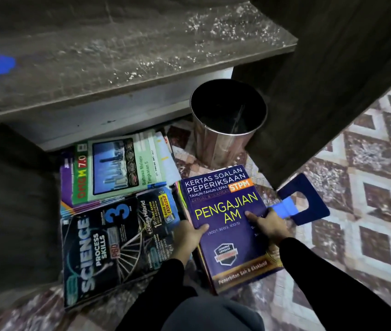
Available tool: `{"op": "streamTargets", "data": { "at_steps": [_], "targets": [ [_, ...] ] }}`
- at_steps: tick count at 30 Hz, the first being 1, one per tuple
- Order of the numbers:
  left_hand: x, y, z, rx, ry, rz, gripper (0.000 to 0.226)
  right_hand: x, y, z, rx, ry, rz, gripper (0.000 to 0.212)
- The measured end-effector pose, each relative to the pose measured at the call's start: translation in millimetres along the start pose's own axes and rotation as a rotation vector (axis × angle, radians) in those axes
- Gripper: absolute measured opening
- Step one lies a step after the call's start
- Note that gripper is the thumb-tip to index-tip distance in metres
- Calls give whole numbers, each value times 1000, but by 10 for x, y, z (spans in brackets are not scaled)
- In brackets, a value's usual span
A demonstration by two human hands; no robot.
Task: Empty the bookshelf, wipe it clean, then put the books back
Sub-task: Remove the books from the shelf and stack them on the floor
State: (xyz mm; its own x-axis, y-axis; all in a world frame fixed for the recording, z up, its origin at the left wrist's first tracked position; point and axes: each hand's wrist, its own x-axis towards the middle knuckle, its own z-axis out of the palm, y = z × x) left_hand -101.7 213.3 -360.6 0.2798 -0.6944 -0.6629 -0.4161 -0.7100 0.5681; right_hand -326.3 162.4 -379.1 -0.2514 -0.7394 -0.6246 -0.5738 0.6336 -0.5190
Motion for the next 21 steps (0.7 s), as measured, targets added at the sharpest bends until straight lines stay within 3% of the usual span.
{"op": "streamTargets", "data": {
  "at_steps": [4,8,10,13,18,21],
  "targets": [
    [-11,59,-12,49,28,-10,46,69,35,33,27,4,25,62],
    [-56,122,-44,128,57,-7,48,81,3,15,-43,49,5,74],
    [-85,157,-60,166,76,-1,53,77,-51,-48,-160,81,-7,61],
    [-104,204,-79,226,66,36,46,79,-105,-122,-139,-55,34,42],
    [-123,358,-117,425,69,91,41,-152,-325,-198,-411,8,-59,73],
    [-163,411,-156,520,92,122,36,-249,-418,-244,-493,28,-123,77]
  ]
}}
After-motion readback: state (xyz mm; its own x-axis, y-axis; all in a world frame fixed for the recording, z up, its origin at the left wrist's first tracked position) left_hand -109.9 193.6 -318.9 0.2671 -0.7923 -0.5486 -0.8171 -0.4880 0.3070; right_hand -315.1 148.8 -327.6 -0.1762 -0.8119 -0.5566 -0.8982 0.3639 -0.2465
